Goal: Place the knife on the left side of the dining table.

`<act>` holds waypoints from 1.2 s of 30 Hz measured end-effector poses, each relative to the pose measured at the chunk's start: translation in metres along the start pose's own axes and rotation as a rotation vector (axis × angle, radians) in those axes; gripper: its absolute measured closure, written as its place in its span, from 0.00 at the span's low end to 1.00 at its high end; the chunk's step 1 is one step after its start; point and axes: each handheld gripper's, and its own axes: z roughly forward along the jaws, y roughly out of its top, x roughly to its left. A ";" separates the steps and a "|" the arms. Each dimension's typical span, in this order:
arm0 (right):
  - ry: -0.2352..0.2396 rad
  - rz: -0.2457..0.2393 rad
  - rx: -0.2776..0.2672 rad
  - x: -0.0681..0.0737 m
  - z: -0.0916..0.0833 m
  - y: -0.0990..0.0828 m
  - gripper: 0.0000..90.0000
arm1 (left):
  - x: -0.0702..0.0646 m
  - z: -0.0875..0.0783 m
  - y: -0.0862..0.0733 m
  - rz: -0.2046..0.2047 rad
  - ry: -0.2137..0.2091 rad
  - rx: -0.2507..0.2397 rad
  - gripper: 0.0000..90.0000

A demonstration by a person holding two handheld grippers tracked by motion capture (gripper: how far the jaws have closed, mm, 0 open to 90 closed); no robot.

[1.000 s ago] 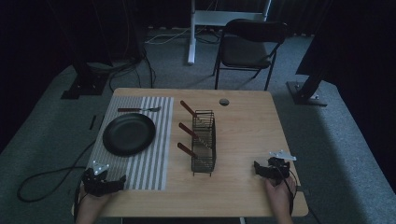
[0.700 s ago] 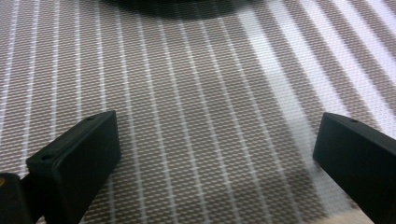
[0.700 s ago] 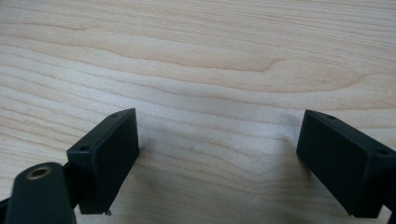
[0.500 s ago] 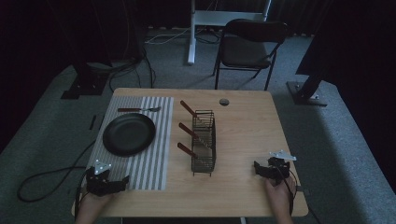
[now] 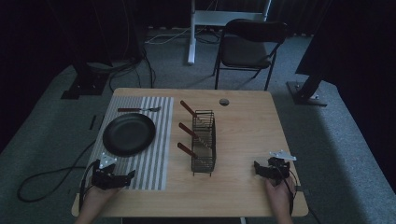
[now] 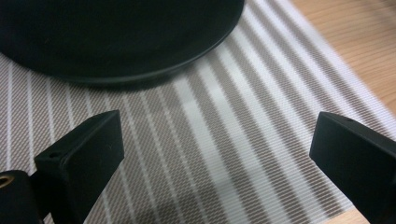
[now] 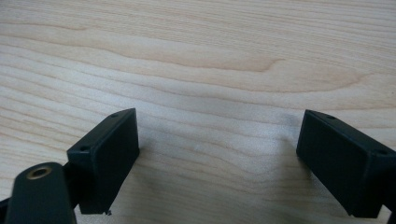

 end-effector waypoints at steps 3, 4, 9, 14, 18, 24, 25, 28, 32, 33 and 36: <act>0.000 0.000 0.000 0.000 0.000 0.000 0.13 | -0.003 -0.001 0.007 0.014 -0.008 -0.006 0.04; 0.000 0.000 0.000 0.000 0.000 0.000 0.13 | -0.003 -0.001 0.007 0.014 -0.008 -0.006 0.04; 0.000 0.000 0.000 0.000 0.000 0.000 0.13 | -0.009 -0.003 0.021 0.033 -0.024 -0.026 0.04; 0.000 -0.001 0.000 0.000 0.000 0.000 0.13 | -0.014 -0.005 0.034 0.056 -0.030 -0.042 0.04; 0.000 -0.001 0.000 0.000 0.000 0.000 0.13 | -0.017 -0.004 0.040 0.064 -0.036 -0.051 0.04; 0.000 -0.001 0.000 0.000 0.000 0.000 0.13 | -0.022 -0.003 0.054 0.081 -0.045 -0.063 0.04; 0.000 -0.001 0.000 0.000 0.000 0.000 0.13 | -0.022 -0.002 0.056 0.084 -0.044 -0.063 0.04; 0.000 -0.001 -0.001 0.000 0.000 0.000 0.13 | -0.025 -0.002 0.061 0.093 -0.046 -0.064 0.04; 0.000 -0.002 -0.001 0.000 0.000 0.000 0.13 | -0.025 -0.002 0.069 0.088 -0.067 -0.074 0.04; 0.000 -0.002 -0.001 0.000 0.000 0.000 0.13 | -0.025 -0.002 0.074 0.086 -0.074 -0.079 0.04; 0.000 -0.003 -0.001 0.000 0.000 0.000 0.13 | -0.026 -0.002 0.079 0.090 -0.078 -0.085 0.04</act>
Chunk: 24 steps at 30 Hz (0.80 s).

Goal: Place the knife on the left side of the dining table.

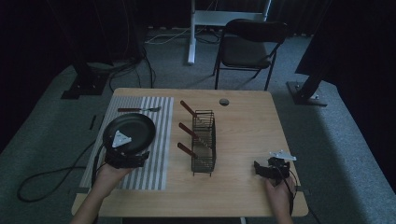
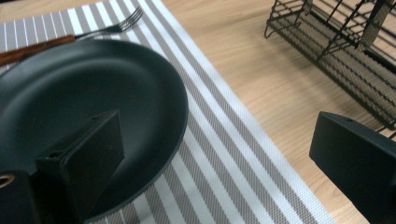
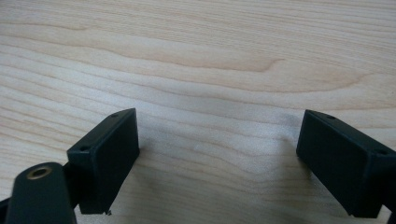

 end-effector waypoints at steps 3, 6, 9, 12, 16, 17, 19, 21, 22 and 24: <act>0.000 0.000 0.000 0.000 0.000 0.000 0.13 | -0.002 0.001 0.006 0.014 -0.001 0.002 0.04; 0.000 0.001 0.000 0.000 0.000 0.000 0.13 | -0.005 0.002 0.012 0.023 -0.005 0.000 0.04; 0.000 0.001 0.000 0.000 0.000 0.000 0.13 | -0.007 0.002 0.017 0.033 -0.010 -0.001 0.04; 0.000 0.001 0.000 0.000 0.000 0.000 0.13 | -0.008 0.002 0.023 0.032 -0.022 -0.009 0.04; 0.000 0.001 0.000 0.000 0.000 0.000 0.13 | -0.008 0.002 0.031 0.030 -0.037 -0.018 0.04; 0.000 0.001 0.000 0.000 0.000 0.000 0.13 | -0.008 0.002 0.032 0.035 -0.036 -0.019 0.04; 0.000 0.001 0.000 0.000 0.000 0.000 0.13 | -0.007 0.002 0.035 0.033 -0.046 -0.021 0.04; 0.000 0.001 0.000 0.000 0.000 0.000 0.13 | -0.007 0.003 0.037 0.036 -0.043 -0.022 0.04; 0.000 0.000 0.000 0.000 0.000 0.000 0.13 | -0.006 0.004 0.040 0.039 -0.045 -0.019 0.04; 0.000 0.000 0.000 0.000 0.000 0.000 0.13 | -0.005 0.005 0.044 0.032 -0.047 -0.023 0.04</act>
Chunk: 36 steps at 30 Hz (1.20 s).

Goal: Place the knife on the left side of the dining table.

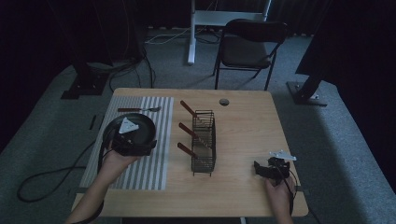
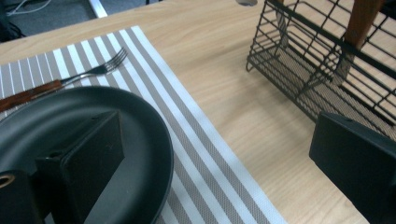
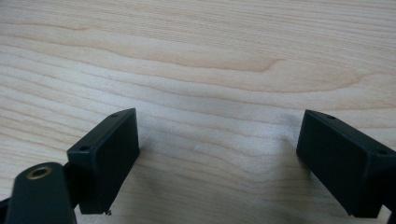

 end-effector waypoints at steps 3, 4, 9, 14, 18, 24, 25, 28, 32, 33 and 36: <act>0.000 0.001 0.000 0.000 0.000 0.000 0.13 | 0.001 0.003 0.008 -0.010 -0.010 -0.010 0.04; 0.000 0.001 0.000 0.000 0.000 0.000 0.13 | 0.001 0.003 0.008 -0.010 -0.010 -0.010 0.04; 0.000 0.002 0.000 0.000 0.000 0.000 0.13 | -0.001 0.008 0.016 0.003 -0.013 -0.006 0.04; 0.000 0.000 -0.001 0.000 0.000 0.000 0.13 | -0.002 0.014 0.030 0.010 -0.015 -0.019 0.04; 0.000 0.001 0.000 0.000 0.000 0.000 0.13 | -0.003 0.019 0.038 0.015 -0.018 -0.022 0.05; 0.000 0.001 0.000 0.000 0.000 0.000 0.13 | -0.005 0.027 0.052 0.011 -0.033 -0.028 0.05; 0.000 0.000 0.000 0.000 0.000 0.000 0.13 | -0.006 0.029 0.054 0.010 -0.039 -0.027 0.05; 0.000 0.000 0.000 0.000 0.000 0.000 0.13 | -0.008 0.032 0.060 0.013 -0.046 -0.030 0.05; 0.000 0.001 0.000 0.000 0.000 0.000 0.13 | -0.012 0.034 0.066 0.020 -0.048 -0.031 0.05; 0.000 0.001 0.000 0.000 0.000 0.000 0.13 | -0.012 0.034 0.066 0.020 -0.048 -0.031 0.05; 0.000 0.001 0.000 0.000 0.000 0.000 0.13 | -0.013 0.040 0.074 0.023 -0.050 -0.031 0.05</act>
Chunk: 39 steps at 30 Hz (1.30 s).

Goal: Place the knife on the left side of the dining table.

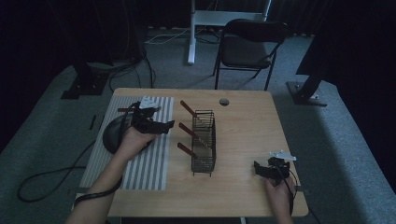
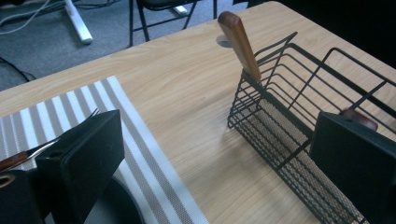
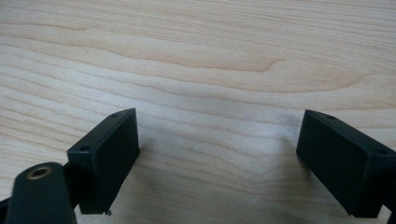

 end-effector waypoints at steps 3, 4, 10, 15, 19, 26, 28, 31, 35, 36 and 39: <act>0.000 0.000 0.000 0.000 0.000 0.000 0.14 | 0.000 0.004 0.006 -0.007 0.001 -0.003 0.05; 0.000 0.000 0.000 0.000 0.000 0.000 0.14 | 0.000 0.004 0.006 -0.007 0.001 -0.003 0.05; 0.000 0.000 0.000 0.000 0.000 0.000 0.13 | 0.000 0.010 0.017 -0.019 -0.010 -0.005 0.05; 0.000 -0.001 0.000 0.000 0.000 0.000 0.14 | -0.002 0.022 0.031 -0.022 -0.017 -0.007 0.06; 0.000 -0.001 0.000 0.000 0.000 0.000 0.14 | -0.005 0.030 0.037 -0.043 -0.021 -0.009 0.06; 0.000 -0.001 0.000 0.000 0.000 0.000 0.14 | -0.006 0.046 0.040 -0.081 -0.052 -0.012 0.18; 0.000 -0.001 0.000 0.000 0.000 0.000 0.14 | -0.007 0.051 0.041 -0.078 -0.058 -0.006 0.18; 0.001 -0.001 0.000 0.000 0.000 0.000 0.14 | -0.006 0.057 0.040 -0.086 -0.058 -0.002 0.25; 0.001 -0.001 0.000 0.000 0.000 0.000 0.14 | -0.005 0.062 0.039 -0.089 -0.063 0.005 0.31; 0.001 -0.001 0.000 0.000 0.000 0.000 0.14 | -0.004 0.064 0.039 -0.096 -0.064 0.003 0.31; 0.001 -0.001 0.000 0.000 0.000 0.000 0.14 | -0.001 0.068 0.038 -0.121 -0.088 -0.005 0.37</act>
